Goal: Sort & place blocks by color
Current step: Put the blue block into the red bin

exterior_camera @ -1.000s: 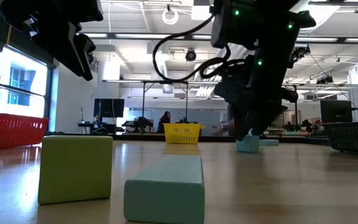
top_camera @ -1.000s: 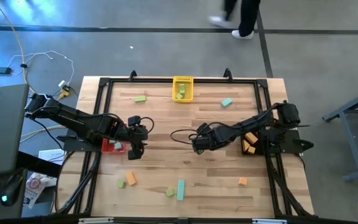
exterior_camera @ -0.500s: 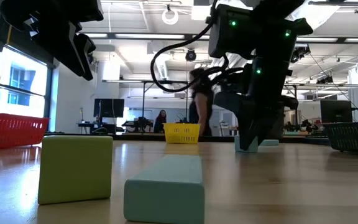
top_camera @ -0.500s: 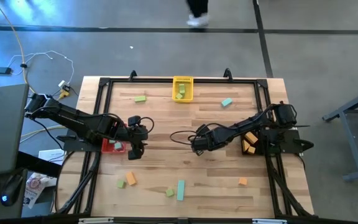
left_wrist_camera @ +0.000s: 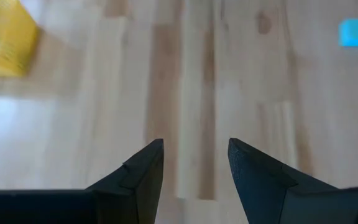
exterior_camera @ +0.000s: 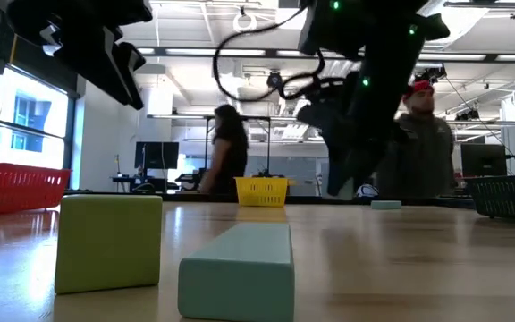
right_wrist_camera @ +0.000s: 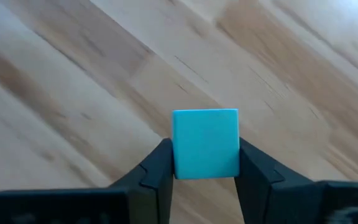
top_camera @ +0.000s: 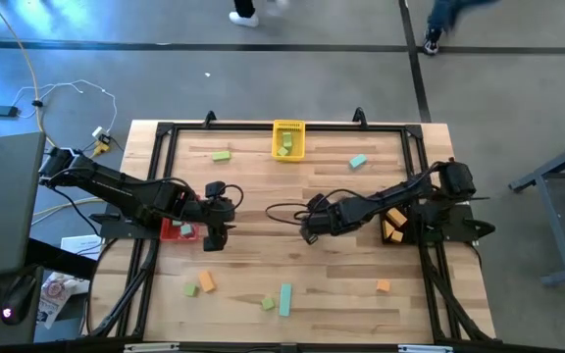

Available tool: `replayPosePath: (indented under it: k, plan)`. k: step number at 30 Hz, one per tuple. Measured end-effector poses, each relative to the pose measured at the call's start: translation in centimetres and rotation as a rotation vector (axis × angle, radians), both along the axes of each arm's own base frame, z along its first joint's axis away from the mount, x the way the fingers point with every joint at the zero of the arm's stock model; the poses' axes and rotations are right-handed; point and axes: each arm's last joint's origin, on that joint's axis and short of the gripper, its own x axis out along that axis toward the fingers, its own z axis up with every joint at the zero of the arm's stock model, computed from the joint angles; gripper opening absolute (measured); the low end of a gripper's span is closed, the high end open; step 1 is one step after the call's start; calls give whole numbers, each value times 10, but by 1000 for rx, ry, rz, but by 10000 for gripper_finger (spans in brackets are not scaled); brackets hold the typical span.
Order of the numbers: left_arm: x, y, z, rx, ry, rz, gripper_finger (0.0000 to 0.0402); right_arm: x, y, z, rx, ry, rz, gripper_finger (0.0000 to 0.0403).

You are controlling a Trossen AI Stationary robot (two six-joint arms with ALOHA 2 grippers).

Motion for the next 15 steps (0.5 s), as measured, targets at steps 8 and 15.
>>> replayPosePath:
  k: [8, 15]
  plan:
    - [3, 6, 5, 237, -39, 47, 165, 8, 1, 27, -15, -175, 99, 107]
    - [7, 8, 10, 379, -85, 84, 165, 14, 1, 53, -40, -329, 217, 107]
